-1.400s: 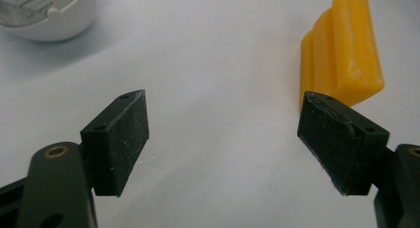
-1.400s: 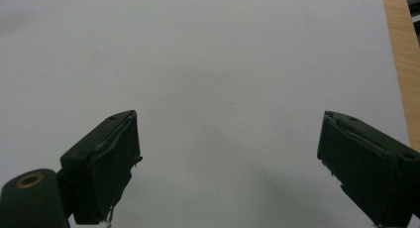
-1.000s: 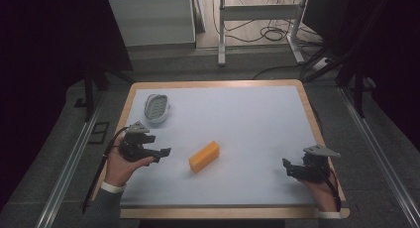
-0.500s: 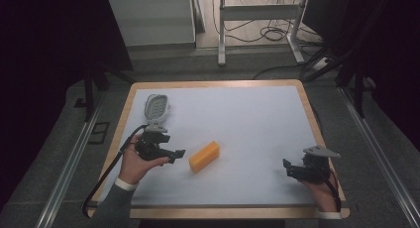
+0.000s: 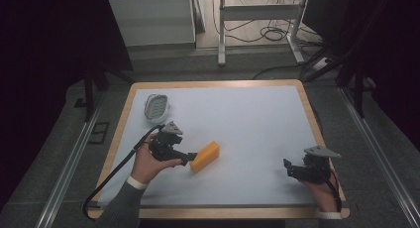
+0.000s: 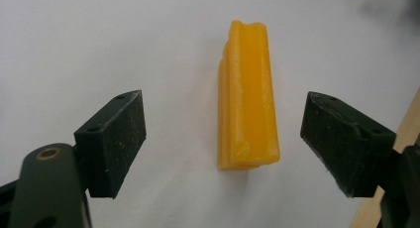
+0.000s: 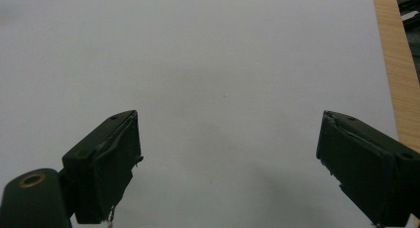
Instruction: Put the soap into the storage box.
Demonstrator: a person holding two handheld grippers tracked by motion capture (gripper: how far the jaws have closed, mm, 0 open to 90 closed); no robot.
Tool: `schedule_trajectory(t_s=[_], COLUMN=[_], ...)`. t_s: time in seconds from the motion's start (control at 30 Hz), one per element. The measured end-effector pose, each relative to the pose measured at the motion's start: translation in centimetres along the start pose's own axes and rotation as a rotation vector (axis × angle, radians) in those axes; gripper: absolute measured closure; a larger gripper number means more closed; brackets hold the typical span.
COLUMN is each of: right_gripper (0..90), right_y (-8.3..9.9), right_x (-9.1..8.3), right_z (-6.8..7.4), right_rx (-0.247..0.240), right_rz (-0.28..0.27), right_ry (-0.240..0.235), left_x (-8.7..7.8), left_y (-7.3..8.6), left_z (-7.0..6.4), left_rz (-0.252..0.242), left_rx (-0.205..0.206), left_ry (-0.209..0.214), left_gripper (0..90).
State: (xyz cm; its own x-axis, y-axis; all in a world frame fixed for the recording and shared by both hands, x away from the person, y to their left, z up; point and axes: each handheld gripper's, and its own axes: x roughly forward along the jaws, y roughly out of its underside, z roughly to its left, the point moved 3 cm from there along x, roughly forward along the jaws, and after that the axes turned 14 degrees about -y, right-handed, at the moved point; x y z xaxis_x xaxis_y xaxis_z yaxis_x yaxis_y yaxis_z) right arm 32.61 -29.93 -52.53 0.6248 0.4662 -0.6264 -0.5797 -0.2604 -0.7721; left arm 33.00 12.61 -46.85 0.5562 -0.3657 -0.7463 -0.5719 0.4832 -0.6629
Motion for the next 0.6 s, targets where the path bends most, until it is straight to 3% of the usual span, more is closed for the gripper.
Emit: schedule_trajectory(t_s=[0.23, 0.37, 0.6], right_gripper=[10.0, 10.0, 10.0], right_y=[0.1, 0.2, 0.1], right_x=[0.3, 0.3, 0.2], right_z=[0.0, 0.0, 0.0], right_rx=[0.003, 0.003, 0.002], right_rz=[0.01, 0.011, 0.011], right_ry=[0.003, 0.003, 0.005], left_x=[0.9, 1.2, 2.7], left_y=[-0.2, -0.5, -1.3], left_z=[-0.5, -1.0, -2.4], left_rz=[0.021, -0.004, 0.037], left_rx=[0.016, 0.002, 0.042], left_ry=[0.002, -0.024, -0.025], left_gripper=[18.3, 19.3, 19.3])
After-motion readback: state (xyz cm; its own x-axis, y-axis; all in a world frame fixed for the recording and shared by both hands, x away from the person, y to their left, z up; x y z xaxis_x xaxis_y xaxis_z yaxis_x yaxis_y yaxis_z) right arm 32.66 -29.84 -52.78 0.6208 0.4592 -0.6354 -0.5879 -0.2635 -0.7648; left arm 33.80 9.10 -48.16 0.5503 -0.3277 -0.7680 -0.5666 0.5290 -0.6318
